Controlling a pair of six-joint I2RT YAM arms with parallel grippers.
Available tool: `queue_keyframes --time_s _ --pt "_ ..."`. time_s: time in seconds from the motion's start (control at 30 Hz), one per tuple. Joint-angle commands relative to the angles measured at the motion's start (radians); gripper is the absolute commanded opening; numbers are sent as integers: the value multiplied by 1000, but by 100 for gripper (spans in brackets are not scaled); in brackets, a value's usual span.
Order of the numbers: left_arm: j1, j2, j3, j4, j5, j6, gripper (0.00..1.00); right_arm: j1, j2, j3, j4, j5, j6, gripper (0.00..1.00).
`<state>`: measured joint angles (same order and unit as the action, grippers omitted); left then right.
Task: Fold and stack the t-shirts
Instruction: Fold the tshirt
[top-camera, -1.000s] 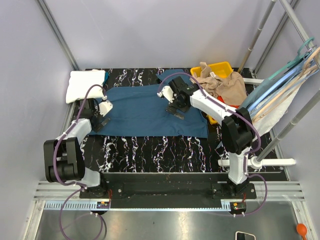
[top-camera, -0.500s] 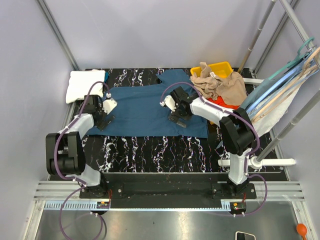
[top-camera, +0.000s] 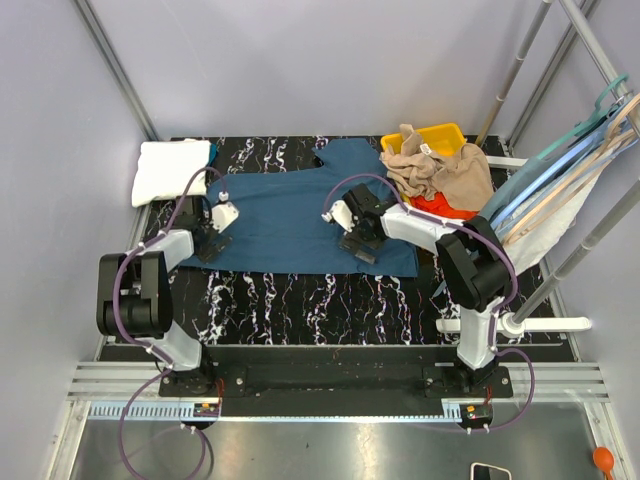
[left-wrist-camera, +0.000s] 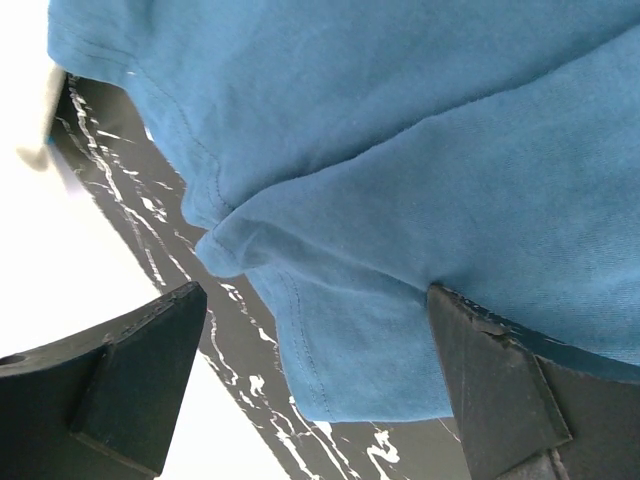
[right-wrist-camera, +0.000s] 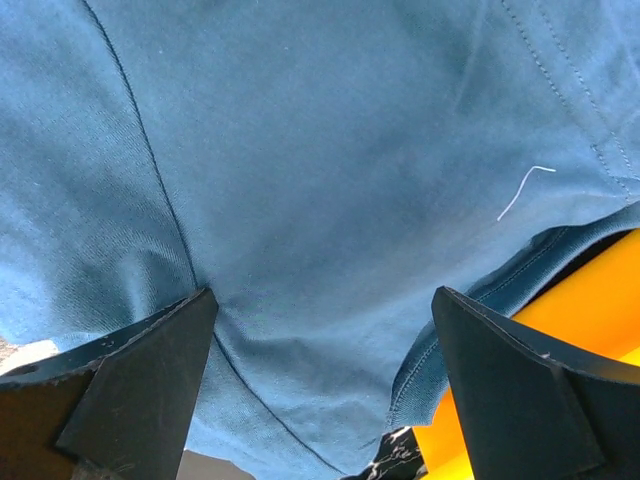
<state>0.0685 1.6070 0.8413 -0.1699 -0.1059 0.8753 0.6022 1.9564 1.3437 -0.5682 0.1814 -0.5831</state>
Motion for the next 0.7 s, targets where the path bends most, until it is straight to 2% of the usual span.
queue_keyframes --time_s 0.0,0.43,0.67 --pt "5 -2 -99 49 -52 48 99 10 -20 -89 4 -54 3 100" --pt "5 -222 -344 63 -98 103 99 94 -192 -285 -2 -95 34 100" --pt "4 -373 -432 10 -100 119 99 157 -258 -348 -27 -117 74 100"
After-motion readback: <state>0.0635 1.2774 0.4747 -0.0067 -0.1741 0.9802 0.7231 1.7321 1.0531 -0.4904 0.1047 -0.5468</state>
